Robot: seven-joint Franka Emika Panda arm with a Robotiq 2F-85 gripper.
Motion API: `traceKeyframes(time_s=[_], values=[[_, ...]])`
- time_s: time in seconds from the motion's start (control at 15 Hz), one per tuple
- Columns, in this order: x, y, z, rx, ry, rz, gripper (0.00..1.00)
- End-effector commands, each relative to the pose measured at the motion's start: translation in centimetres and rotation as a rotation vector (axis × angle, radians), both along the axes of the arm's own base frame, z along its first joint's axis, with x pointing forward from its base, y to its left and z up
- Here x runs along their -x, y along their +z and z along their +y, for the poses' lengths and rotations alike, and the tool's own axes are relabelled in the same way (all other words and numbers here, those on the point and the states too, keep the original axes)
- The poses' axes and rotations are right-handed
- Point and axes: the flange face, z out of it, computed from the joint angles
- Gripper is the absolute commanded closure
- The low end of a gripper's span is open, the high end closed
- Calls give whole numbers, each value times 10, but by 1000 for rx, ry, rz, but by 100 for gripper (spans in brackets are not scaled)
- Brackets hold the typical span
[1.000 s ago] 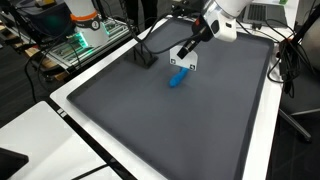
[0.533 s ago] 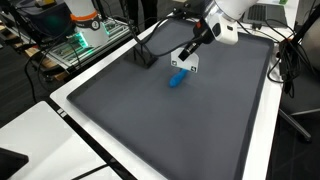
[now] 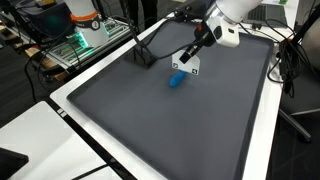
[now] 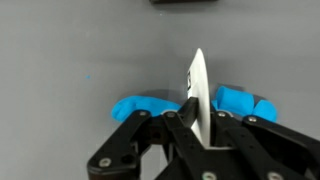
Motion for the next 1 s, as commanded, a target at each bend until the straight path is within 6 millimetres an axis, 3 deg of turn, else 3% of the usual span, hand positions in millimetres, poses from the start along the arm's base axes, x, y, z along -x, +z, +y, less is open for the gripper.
traceKeyframes(time_s=[0.0,0.93], values=[[-4,-7,-1,28,-5,-5,98],[-3,-31,2,46,10,17,98]])
